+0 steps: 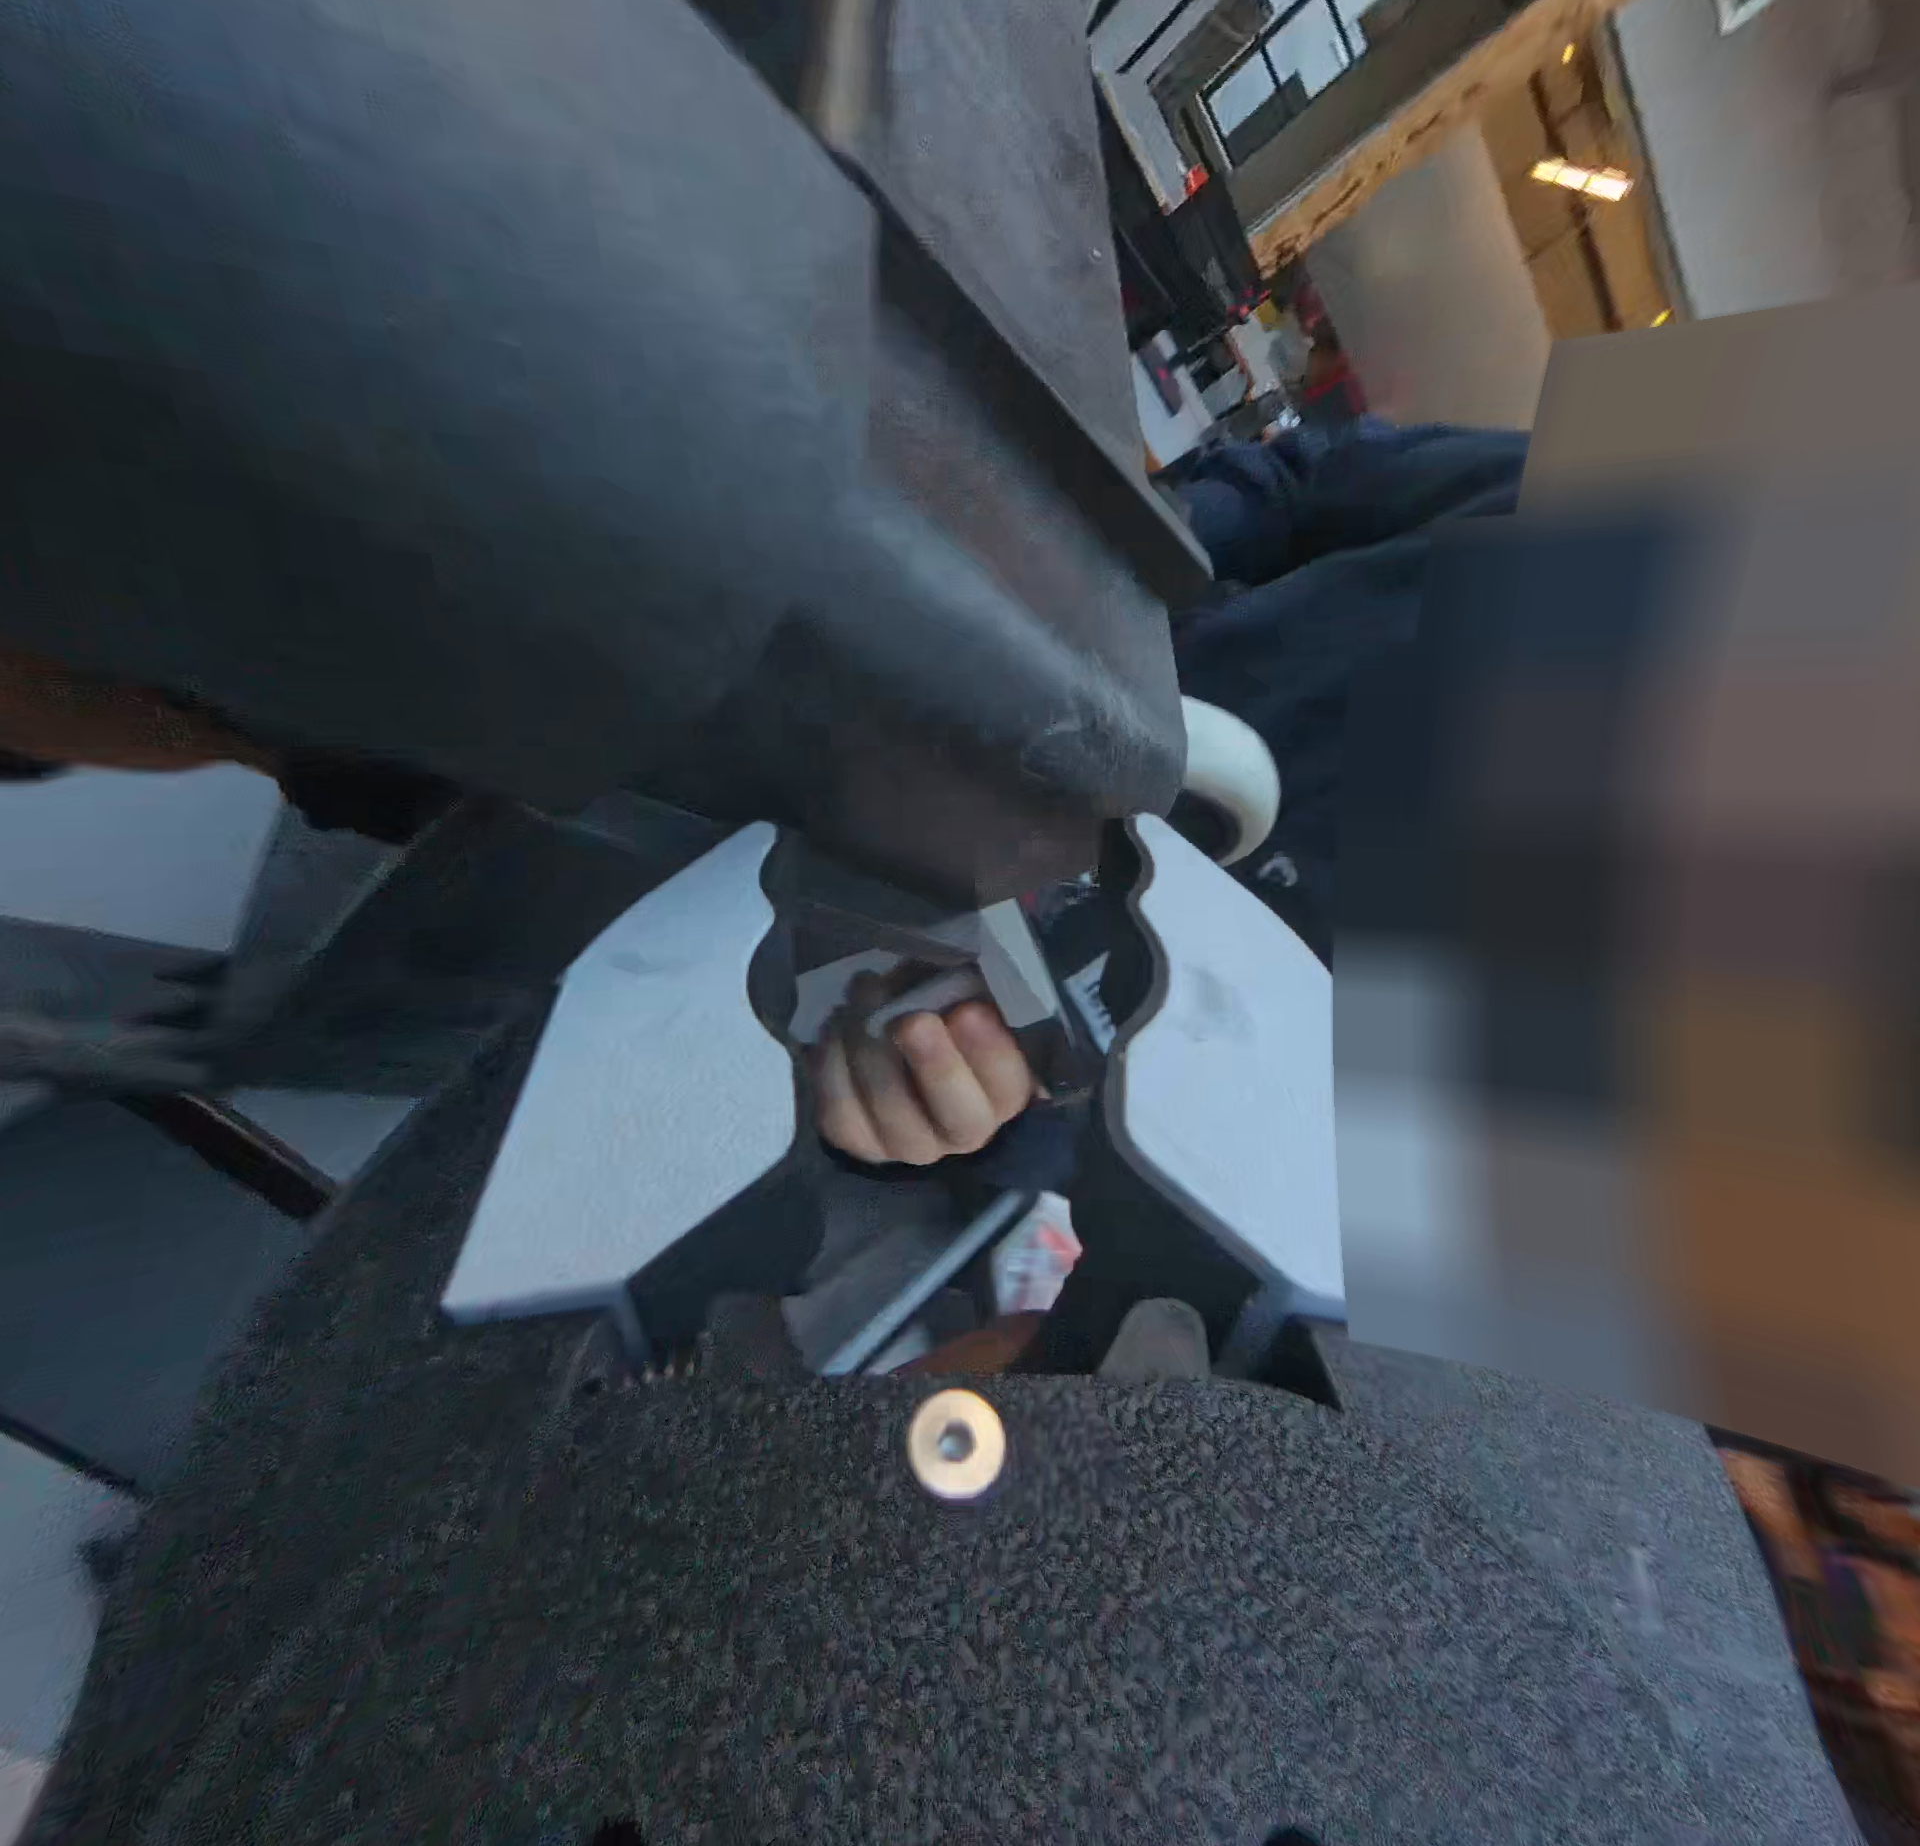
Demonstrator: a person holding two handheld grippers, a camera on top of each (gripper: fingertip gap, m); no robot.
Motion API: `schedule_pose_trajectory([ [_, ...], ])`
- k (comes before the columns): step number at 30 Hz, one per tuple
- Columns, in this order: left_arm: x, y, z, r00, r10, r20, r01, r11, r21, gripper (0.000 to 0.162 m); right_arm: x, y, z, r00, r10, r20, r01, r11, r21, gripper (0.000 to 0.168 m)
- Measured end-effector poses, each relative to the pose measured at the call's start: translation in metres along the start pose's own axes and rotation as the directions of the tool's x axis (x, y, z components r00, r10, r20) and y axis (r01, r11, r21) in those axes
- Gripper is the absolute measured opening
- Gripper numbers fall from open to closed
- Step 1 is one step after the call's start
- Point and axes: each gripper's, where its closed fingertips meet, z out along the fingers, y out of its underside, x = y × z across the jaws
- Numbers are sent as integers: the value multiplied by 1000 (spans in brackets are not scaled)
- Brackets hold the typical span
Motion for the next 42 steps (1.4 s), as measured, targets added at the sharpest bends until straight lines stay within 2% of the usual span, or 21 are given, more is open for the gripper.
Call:
schedule_pose_trajectory([
  [1, 0, 0, 0, 1000, 4, 4, -4, 1000, -1, 16, 1, 3, 1, 990, 133, 44, -134, 991, 13, 63],
  [3, 0, 0, 0, 1000, 19, 9, -18, 1000, -8, 16, 2, 8, 3, 914, 374, 158, -384, 922, 40, 66],
  [5, 0, 0, 1, 1000, 24, 11, -23, 1000, -14, 16, 8, 8, 4, 784, 559, 271, -593, 803, 59, 68],
  [7, -1, 1, 1, 1000, 27, 10, -27, 999, -20, 16, 18, 9, 6, 666, 664, 341, -722, 688, 71, 71],
  [10, 0, 1, 0, 999, 39, 2, -39, 999, -28, 15, 26, 4, 8, 569, 706, 421, -799, 596, 79, 65],
  [13, 0, 1, 0, 999, 50, -10, -51, 998, -31, 15, 21, -13, 5, 558, 652, 513, -788, 609, 83, 56],
  [15, 0, 1, 1, 999, 45, -11, -45, 998, -33, 15, 18, -19, 6, 566, 625, 538, -769, 636, 70, 71],
  [21, 0, 0, 0, 1000, -21, -23, 20, 998, -55, 14, 12, -21, 5, 576, 582, 574, -741, 668, 65, 79],
  [27, 1, 0, 0, 999, -44, -32, 41, 997, -71, 14, 11, -22, 4, 563, 583, 586, -769, 629, 112, 80],
  [33, 1, 0, 0, 998, -57, -33, 54, 995, -79, 14, 10, -22, 3, 585, 564, 584, -751, 649, 125, 81],
  [42, 1, 0, 0, 998, -61, -31, 58, 995, -80, 14, 12, -22, 3, 550, 564, 616, -773, 623, 119, 79],
])
